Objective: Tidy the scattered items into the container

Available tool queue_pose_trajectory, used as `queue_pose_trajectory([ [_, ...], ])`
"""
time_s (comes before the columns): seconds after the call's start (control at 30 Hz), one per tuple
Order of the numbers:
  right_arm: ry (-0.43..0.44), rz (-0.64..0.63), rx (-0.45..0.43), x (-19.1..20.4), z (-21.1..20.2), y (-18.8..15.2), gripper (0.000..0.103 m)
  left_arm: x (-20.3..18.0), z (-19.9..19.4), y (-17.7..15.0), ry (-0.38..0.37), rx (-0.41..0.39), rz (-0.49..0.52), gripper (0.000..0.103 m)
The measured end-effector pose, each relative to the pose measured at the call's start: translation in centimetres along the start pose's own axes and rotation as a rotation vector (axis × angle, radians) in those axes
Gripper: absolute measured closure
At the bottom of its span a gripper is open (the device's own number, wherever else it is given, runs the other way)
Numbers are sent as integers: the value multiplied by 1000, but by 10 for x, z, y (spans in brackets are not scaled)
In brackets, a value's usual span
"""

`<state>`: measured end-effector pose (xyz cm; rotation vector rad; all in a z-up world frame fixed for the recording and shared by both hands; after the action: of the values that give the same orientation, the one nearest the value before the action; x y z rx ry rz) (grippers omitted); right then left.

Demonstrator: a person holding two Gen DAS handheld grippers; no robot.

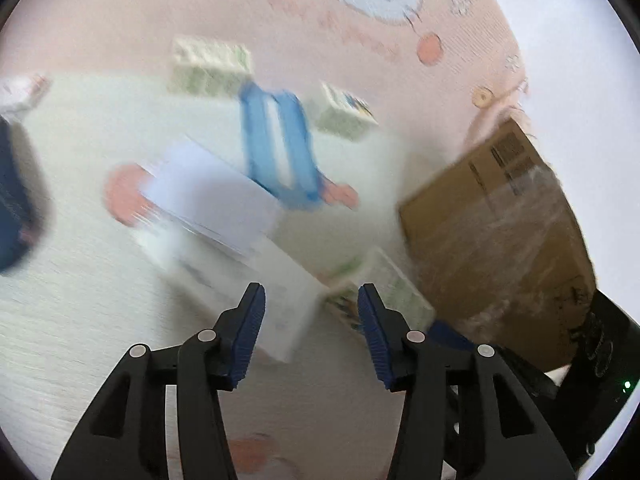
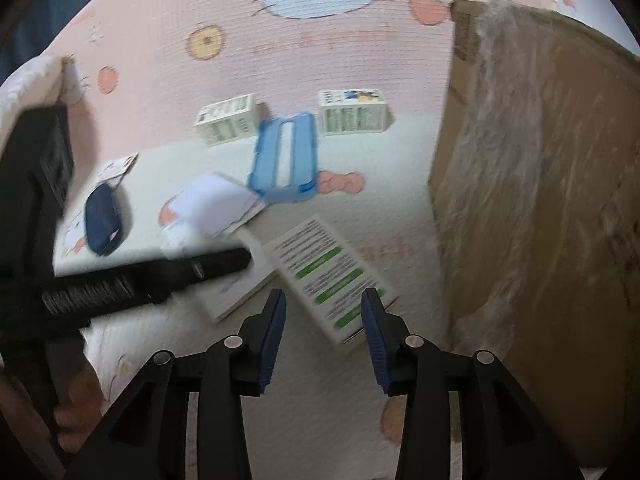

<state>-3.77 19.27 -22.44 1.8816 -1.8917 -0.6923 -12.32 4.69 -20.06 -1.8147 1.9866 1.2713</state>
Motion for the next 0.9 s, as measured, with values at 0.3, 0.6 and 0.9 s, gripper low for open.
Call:
queue_pose_trajectory([
  [0.3,107,-31,37,32,7,-8,66,59,-6,32,207,-29,90,50],
  [0.6,176,14,146,48,46,-16,65,76,2,29,136,23,97,54],
  [0.9,192,31,109,48,72,7,65,71,6,3,41,94,25,64],
])
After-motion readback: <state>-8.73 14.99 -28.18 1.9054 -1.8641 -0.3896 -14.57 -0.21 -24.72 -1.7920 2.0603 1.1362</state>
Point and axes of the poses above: each gripper's, at about its wrist camera, not at the fingertips, and z roughly the way its jaws point, x to its left, y to its top, the point moved 9 cm from there along z, roughly the way its jaws point, and after that the axes turned 12 degrees about -y, right-handed, at the moved point
